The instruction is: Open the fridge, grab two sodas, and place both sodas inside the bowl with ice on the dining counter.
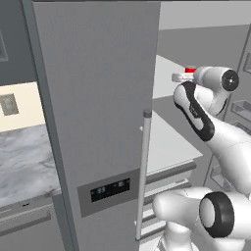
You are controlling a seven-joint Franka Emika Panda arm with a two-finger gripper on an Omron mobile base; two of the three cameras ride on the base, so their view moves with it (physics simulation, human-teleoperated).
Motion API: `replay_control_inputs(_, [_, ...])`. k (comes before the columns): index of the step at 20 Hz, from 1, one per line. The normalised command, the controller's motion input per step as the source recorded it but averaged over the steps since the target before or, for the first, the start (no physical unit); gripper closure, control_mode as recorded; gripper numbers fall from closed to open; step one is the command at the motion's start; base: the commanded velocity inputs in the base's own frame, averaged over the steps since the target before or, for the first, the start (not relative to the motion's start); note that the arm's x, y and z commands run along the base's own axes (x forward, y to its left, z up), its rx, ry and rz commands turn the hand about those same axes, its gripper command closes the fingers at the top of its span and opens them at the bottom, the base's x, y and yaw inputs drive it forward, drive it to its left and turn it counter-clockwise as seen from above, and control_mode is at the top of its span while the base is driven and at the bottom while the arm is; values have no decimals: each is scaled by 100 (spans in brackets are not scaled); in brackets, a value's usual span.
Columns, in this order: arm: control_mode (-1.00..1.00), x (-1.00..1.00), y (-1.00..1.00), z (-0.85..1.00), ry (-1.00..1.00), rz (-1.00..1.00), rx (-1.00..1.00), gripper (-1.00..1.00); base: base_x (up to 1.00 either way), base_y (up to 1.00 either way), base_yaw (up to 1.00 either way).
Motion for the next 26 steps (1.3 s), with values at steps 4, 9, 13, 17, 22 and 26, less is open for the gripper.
replay_control_inputs(4, [-100, -100, -11, 12, -3, 0, 1, 100, 0, 0, 0])
replay_control_inputs(9, [-100, -96, 0, 32, 3, -2, 0, 100, 0, 0, 0])
replay_control_inputs(13, [-100, -89, 0, 24, 12, -4, 0, 100, 0, 0, 0])
replay_control_inputs(17, [-100, -96, 0, 12, 12, -5, 0, 100, 0, 0, 0])
replay_control_inputs(22, [-100, -100, 1, 1, 3, -8, 0, 100, 0, 0, 0])
replay_control_inputs(26, [-100, -100, 4, 0, 1, -6, 0, 100, 0, 0, 0])
